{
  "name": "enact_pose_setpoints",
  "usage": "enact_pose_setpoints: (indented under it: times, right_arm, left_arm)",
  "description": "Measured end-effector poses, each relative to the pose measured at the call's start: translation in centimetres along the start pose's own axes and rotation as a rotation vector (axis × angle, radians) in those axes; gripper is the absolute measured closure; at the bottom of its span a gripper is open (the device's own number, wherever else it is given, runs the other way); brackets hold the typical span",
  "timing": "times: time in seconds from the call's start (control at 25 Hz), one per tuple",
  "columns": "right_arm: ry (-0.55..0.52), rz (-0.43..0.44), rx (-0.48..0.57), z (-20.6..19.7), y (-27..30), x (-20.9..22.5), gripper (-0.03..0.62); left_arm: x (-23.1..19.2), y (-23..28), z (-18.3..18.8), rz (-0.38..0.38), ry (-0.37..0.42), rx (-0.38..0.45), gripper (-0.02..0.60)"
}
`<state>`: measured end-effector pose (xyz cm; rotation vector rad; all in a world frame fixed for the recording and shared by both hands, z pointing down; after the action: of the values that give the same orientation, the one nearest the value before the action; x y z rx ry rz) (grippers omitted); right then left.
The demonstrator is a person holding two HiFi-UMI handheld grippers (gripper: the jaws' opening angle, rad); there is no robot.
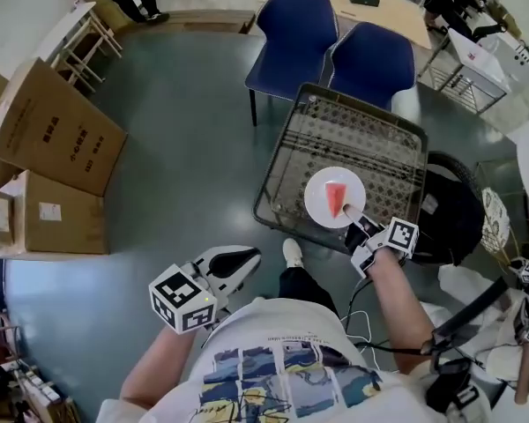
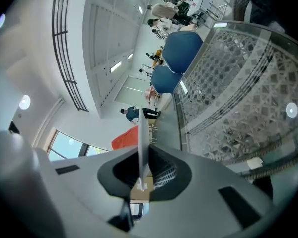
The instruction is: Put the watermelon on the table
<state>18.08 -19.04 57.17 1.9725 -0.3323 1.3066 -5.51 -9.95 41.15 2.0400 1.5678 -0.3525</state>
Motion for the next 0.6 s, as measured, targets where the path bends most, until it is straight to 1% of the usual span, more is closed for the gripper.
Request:
enact_pose_setpoints:
  times: [0.24, 0.36, 0.6]
  right_arm:
    - [-0.004, -0.029, -0.051, 9.1, 8.4, 3.0, 0.569]
    - [-0.006, -0.041, -0.063, 13.4, 12.4, 4.8, 0.569]
    - [0.031, -0.104, -0.081, 18.5, 20.0, 8.6, 0.569]
  left_arm:
    - [-4.5, 2.8, 3.8, 0.107, -0.051, 0.004, 0.563]
    - [-6.2, 4.2, 5.3, 0.151, -0.065, -0.012, 0.563]
    - [-8.7, 5.3, 6.9, 0.214, -0.106, -0.024, 0.563]
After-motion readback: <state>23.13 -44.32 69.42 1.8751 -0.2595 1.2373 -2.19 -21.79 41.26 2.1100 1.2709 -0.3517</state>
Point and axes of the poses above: the fingertips, and each gripper's own axes: y forward along the fingers, x to its right, z out of its top, the point moved 1 cm from there along -y, backward along the fingers, and after that the axes turned 13 degrees about -z, right-handed, at the moved point
